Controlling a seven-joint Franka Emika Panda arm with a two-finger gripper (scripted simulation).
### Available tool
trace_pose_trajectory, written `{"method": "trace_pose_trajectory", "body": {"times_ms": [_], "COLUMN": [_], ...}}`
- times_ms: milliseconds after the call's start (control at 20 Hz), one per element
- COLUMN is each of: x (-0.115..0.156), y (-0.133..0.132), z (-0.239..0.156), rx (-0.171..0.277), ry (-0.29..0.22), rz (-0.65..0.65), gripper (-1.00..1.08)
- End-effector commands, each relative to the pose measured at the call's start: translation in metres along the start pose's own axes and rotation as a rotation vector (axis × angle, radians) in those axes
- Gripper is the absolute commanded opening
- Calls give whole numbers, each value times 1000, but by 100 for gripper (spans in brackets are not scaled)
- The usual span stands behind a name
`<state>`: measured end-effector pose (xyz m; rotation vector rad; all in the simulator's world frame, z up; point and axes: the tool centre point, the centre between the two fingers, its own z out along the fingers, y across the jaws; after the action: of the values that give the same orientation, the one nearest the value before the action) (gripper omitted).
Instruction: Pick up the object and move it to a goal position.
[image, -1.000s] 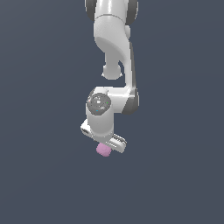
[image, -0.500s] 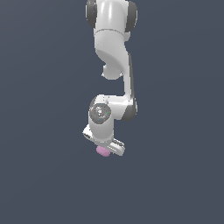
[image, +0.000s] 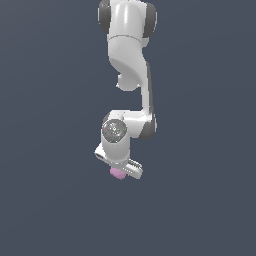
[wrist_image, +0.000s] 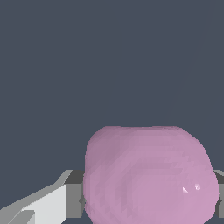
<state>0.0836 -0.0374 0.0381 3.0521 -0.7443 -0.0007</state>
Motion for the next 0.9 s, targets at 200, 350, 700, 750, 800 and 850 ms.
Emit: {"method": "trace_pose_trajectory", "body": {"times_ms": [200, 350, 700, 750, 800, 850], "x": [0, -1, -11, -14, -16, -19], "y": [0, 0, 1, 1, 1, 1], "z": [0, -1, -14, -17, -20, -24], "rx": [0, 0, 0, 0, 0, 0], "ry": [0, 0, 0, 0, 0, 0], "rz": [0, 0, 0, 0, 0, 0], "gripper": [-100, -100, -100, -100, -100, -100]}}
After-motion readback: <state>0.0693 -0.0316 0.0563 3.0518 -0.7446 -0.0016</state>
